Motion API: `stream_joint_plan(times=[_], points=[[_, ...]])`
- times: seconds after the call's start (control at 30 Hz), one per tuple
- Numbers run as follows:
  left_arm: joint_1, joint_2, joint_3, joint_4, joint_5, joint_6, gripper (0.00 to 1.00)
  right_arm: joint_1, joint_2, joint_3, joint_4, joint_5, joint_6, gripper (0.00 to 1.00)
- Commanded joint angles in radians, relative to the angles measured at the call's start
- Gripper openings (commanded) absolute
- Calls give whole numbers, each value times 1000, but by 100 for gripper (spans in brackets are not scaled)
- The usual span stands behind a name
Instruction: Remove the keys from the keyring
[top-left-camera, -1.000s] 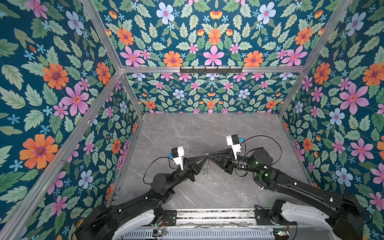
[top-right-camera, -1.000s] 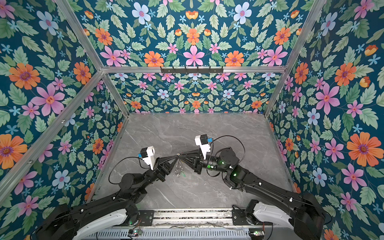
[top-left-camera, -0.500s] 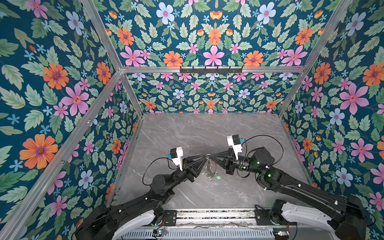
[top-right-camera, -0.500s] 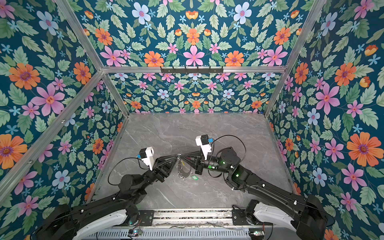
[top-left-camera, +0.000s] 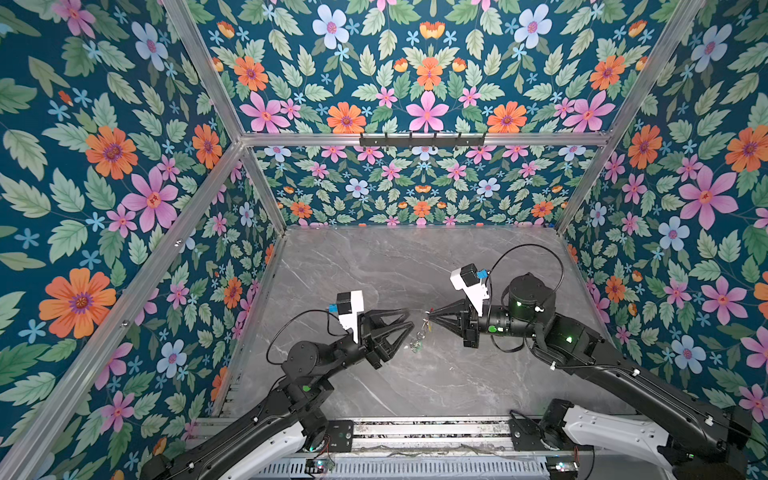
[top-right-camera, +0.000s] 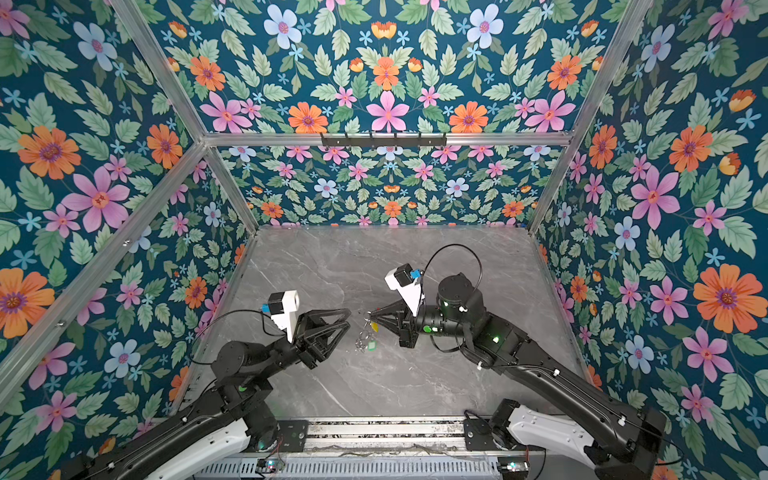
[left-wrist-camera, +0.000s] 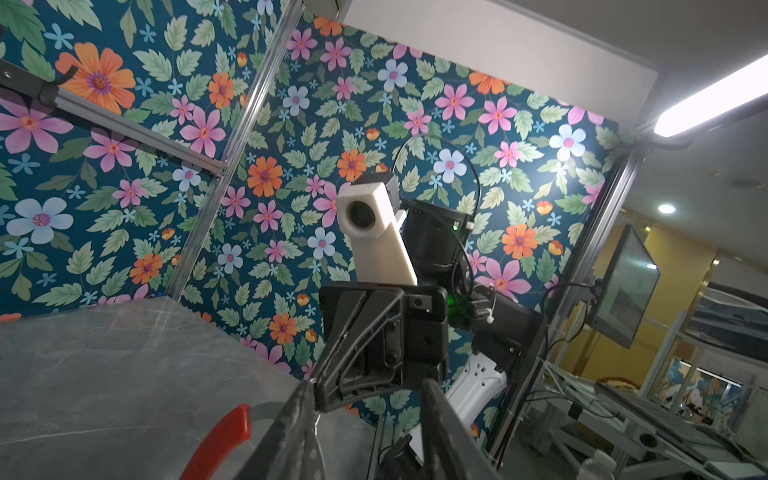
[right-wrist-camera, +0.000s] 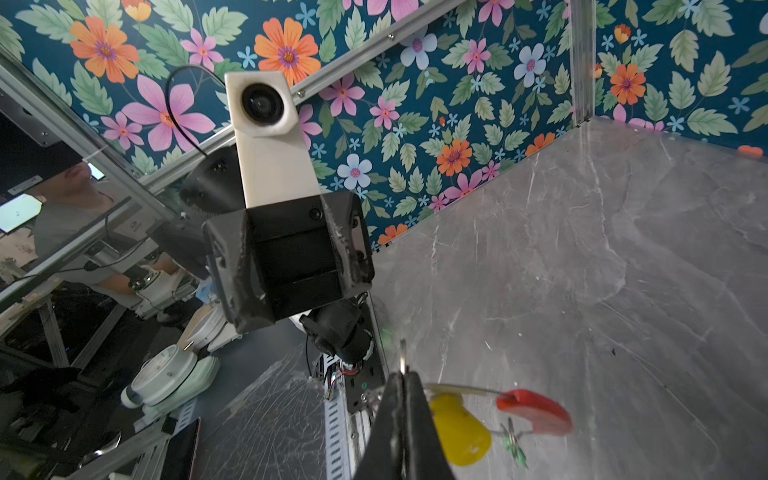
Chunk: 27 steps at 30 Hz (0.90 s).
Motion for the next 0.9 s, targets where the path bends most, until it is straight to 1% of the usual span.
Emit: stream_joint_plan(times=[0.0, 0.1, 0.2, 0.37, 0.47, 0.63, 0.77, 0.87], points=[[1, 29, 60, -242, 92, 105, 43, 0, 25, 54, -157, -63, -84, 0], [1, 53, 96, -299, 108, 131, 40, 0, 44, 86, -194, -83, -101, 0], [1, 54, 117, -342, 108, 151, 38, 0, 56, 112, -231, -105, -128, 0], [1, 50, 128, -370, 129, 170, 36, 0, 73, 138, -280, -130, -164, 0], [0, 53, 133, -383, 136, 172, 32, 0, 77, 144, -294, -126, -173, 0], [1, 55, 135, -381, 149, 171, 21, 0, 77, 151, -296, -115, -179, 0], [1, 62, 135, -365, 161, 164, 15, 0, 80, 150, -294, -115, -177, 0], [0, 63, 127, -336, 173, 151, 13, 0, 82, 146, -284, -114, -174, 0]])
